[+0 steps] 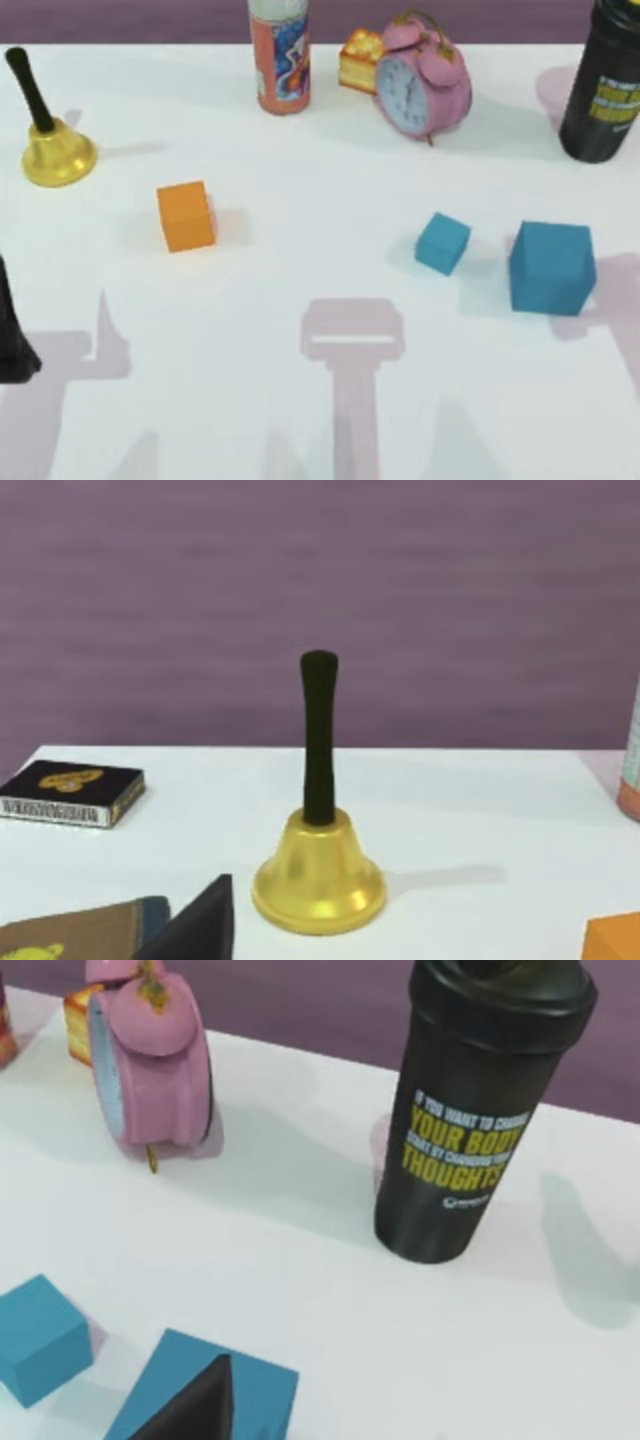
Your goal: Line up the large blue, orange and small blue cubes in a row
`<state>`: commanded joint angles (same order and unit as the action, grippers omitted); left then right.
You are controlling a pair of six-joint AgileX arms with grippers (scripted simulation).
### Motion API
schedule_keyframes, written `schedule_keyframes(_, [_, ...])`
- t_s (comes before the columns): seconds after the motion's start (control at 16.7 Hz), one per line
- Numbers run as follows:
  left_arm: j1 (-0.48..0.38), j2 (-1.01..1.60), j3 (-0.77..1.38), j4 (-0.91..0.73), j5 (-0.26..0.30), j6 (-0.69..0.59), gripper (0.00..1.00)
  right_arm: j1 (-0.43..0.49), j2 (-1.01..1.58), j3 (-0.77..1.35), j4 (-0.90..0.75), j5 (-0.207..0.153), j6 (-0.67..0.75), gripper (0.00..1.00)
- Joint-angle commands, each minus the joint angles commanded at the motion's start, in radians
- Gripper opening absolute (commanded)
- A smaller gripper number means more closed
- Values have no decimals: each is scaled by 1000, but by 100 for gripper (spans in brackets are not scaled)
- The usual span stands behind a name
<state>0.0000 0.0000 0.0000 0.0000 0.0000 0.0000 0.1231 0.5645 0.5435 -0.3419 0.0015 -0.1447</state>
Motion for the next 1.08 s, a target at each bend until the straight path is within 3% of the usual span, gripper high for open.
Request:
schedule_keyframes(0.6, [0,0,0,0,0,0,100,205,1184,942,-615,-2,-244,100])
schedule_keyframes(1.08, [0,0,0,0,0,0,100,319,1723,1460,-913,1,-379,100])
